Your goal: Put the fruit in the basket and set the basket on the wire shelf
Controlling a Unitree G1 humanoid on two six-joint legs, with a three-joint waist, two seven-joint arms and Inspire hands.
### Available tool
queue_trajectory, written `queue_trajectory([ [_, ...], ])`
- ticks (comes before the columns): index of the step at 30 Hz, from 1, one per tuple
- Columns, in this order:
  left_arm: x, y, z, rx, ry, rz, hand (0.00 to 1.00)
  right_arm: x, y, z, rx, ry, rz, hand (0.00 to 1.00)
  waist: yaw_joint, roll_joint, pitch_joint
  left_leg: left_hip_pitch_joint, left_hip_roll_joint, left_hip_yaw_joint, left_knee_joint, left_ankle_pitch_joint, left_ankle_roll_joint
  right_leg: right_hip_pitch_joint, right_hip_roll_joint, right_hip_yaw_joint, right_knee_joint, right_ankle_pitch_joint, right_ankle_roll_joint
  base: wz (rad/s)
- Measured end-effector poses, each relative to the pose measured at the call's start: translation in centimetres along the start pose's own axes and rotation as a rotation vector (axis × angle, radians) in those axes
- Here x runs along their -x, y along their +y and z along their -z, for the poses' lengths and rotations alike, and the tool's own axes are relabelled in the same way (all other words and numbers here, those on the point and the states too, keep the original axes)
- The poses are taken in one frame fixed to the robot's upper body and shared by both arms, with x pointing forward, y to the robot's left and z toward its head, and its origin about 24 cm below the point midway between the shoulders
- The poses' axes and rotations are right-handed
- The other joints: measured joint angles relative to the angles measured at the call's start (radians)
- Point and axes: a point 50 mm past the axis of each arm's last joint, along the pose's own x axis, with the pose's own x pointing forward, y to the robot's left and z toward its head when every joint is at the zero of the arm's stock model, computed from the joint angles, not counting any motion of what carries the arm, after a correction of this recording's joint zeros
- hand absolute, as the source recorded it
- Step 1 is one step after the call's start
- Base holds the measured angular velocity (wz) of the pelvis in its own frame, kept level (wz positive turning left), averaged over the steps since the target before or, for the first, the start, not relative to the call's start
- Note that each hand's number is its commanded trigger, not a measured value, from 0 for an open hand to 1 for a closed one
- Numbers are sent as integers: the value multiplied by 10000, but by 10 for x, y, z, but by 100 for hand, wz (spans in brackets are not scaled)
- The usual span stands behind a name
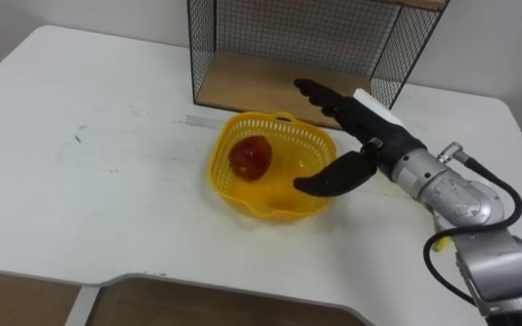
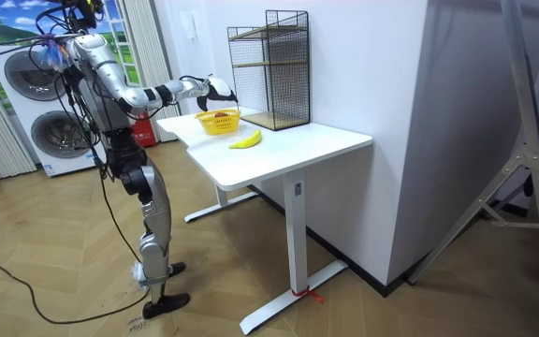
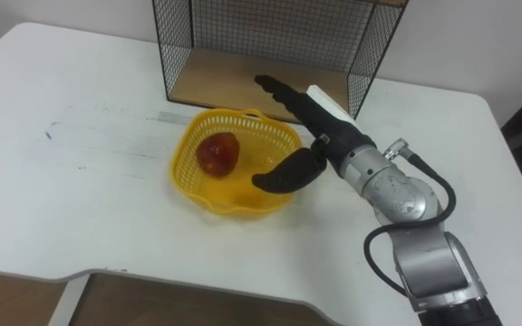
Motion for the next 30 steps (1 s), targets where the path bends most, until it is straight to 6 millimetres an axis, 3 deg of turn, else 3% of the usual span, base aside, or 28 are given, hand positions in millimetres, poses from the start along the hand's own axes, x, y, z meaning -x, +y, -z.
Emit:
queue_trajectory([
  [11,2,-5,12,394,231,-30,0,17,-45,-3,-282,-336,2951,0,-315,120,9,202,4,39,-58,1,1,173,8,43,-14,0,0,0],
  [24,3,-1,22,935,514,-144,0,33,-74,20,-700,510,5783,0,-649,78,-18,163,11,37,-31,1,1,117,6,78,3,0,0,0],
  [27,2,0,20,1014,483,-211,0,36,-77,37,-968,1188,6294,0,-646,-6,-76,157,12,30,-26,1,1,123,4,48,3,0,0,0],
  [30,2,1,18,1022,497,-219,0,37,-76,47,-1103,1634,6365,0,-614,-14,-78,134,10,26,-20,1,1,106,2,48,3,0,0,0],
])
